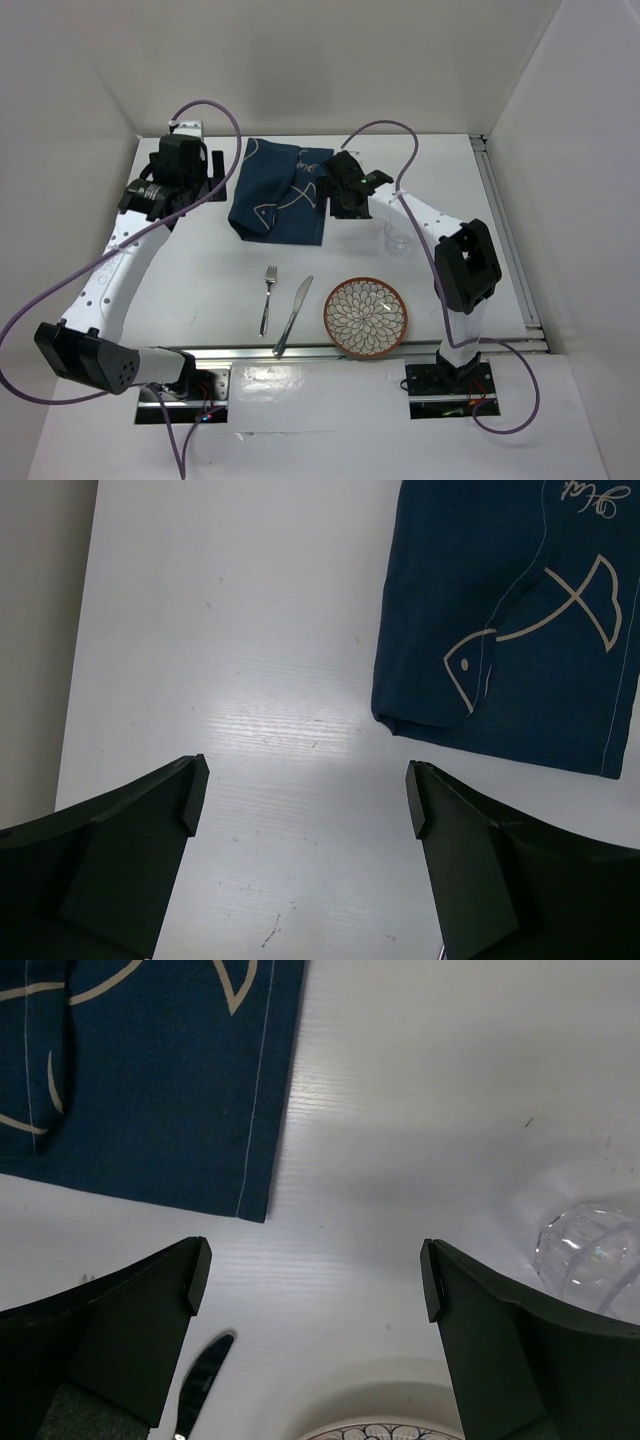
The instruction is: Set the dinner table for one person
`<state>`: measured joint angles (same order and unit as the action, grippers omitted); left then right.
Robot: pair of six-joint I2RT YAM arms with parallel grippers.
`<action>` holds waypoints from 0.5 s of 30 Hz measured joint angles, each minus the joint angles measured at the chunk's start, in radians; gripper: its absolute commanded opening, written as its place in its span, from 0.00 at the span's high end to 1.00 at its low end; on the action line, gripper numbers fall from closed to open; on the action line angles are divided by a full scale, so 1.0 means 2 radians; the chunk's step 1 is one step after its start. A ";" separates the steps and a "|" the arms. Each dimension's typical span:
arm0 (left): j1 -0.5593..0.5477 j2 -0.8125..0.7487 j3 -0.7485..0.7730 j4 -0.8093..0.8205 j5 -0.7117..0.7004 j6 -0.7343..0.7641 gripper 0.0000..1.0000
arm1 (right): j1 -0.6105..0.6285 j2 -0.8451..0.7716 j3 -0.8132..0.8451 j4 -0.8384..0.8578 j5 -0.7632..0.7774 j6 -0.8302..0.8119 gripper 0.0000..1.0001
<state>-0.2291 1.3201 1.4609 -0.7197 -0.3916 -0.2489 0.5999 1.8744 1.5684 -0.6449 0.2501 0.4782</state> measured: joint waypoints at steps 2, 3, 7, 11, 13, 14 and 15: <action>-0.009 0.000 -0.001 -0.003 -0.010 -0.002 0.00 | 0.002 0.000 -0.002 0.004 -0.004 0.000 0.01; -0.013 0.000 -0.003 -0.002 -0.013 -0.004 0.00 | 0.002 -0.002 -0.006 0.006 -0.006 0.000 0.01; -0.022 0.013 -0.006 -0.006 0.000 -0.023 0.00 | 0.003 -0.027 -0.051 0.031 -0.023 0.002 0.01; -0.024 0.033 -0.049 0.010 0.041 -0.061 0.49 | 0.007 -0.067 -0.118 0.052 -0.042 0.006 0.01; -0.024 0.035 -0.090 0.025 0.068 -0.085 0.86 | 0.010 -0.090 -0.149 0.059 -0.052 0.008 0.01; -0.024 0.035 -0.112 0.031 0.084 -0.096 0.95 | 0.011 -0.101 -0.161 0.061 -0.056 0.008 0.01; -0.024 0.035 -0.128 0.035 0.098 -0.109 0.95 | 0.012 -0.112 -0.171 0.062 -0.059 0.008 0.01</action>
<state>-0.2768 1.3903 1.2057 -0.6495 -0.1947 -0.4660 0.6235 1.6501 1.2270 -0.5205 0.1329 0.4938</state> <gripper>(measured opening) 0.136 0.992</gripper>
